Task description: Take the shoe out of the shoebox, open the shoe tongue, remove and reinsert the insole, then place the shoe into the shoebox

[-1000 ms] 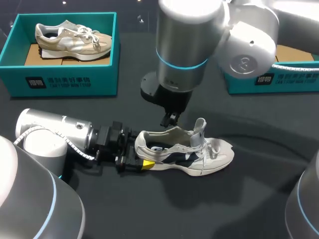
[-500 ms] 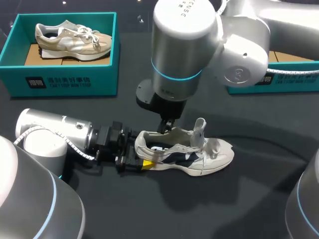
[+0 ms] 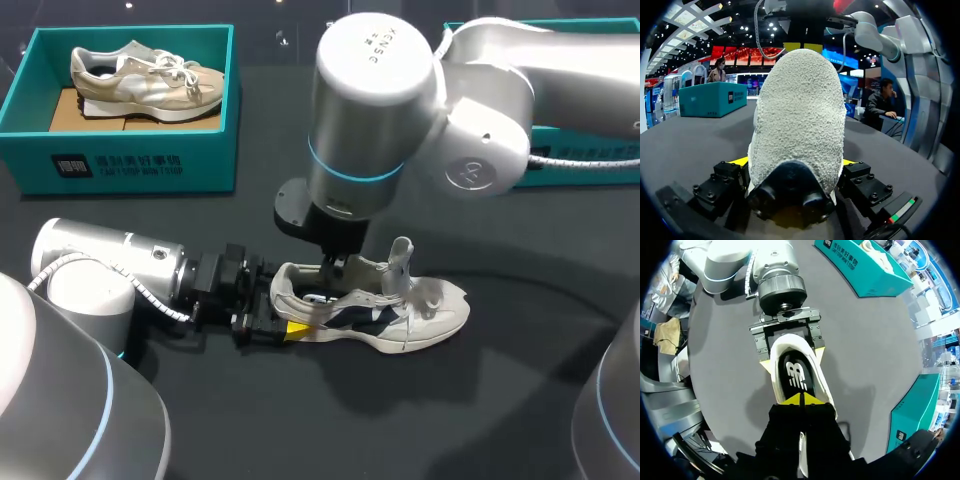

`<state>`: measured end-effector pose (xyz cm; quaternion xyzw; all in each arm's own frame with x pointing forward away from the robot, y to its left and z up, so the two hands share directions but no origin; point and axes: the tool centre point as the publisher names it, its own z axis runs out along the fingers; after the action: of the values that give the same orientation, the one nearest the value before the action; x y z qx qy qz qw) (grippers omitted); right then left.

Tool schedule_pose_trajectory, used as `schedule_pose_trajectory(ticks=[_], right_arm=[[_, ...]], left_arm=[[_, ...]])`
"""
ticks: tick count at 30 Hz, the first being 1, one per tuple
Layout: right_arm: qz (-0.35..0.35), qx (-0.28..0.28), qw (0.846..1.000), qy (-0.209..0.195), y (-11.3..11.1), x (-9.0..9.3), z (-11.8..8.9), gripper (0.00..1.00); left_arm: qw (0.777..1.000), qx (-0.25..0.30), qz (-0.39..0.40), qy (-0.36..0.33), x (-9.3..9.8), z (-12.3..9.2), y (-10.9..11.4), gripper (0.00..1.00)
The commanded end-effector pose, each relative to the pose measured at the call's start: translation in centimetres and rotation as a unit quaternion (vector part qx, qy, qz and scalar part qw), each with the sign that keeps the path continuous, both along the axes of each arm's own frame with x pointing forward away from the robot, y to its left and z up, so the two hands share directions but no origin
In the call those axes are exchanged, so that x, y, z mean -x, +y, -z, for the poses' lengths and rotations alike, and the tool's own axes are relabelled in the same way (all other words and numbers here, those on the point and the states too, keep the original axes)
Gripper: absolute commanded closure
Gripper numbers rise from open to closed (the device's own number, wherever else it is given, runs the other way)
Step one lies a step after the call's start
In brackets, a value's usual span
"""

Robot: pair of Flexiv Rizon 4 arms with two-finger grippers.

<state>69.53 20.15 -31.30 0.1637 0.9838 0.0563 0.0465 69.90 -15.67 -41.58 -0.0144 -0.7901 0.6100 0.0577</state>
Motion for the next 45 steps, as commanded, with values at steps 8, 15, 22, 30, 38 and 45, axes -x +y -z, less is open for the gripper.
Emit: schedule_pose_trajectory(ticks=[8, 15, 22, 30, 38, 45], right_arm=[[-0.009, -0.012, 1.000, -0.004, -0.3, 0.3, 1.4, 1.00], [-0.034, -0.003, 0.999, -0.001, 0.1, -0.4, 2.2, 1.00], [-0.052, -0.010, 0.999, 0.003, 0.0, -1.2, 3.8, 1.00], [-0.064, -0.003, 0.998, 0.000, -0.1, -1.4, 5.0, 1.00], [-0.051, 0.008, 0.999, -0.012, -1.6, -1.0, 5.7, 1.00], [-0.034, 0.021, 0.999, -0.024, -2.8, -0.5, 5.8, 1.00]], left_arm=[[1.000, -0.001, 0.000, 0.000, -0.2, 0.2, 0.0, 1.00], [1.000, -0.001, 0.000, 0.000, -0.2, 0.2, 0.0, 1.00], [1.000, -0.001, 0.000, 0.000, -0.2, 0.2, 0.0, 1.00], [1.000, -0.001, 0.000, 0.000, -0.2, 0.2, 0.0, 1.00], [1.000, -0.001, 0.000, 0.000, -0.2, 0.2, 0.0, 1.00], [1.000, -0.001, 0.000, 0.000, -0.2, 0.2, 0.0, 1.00]])
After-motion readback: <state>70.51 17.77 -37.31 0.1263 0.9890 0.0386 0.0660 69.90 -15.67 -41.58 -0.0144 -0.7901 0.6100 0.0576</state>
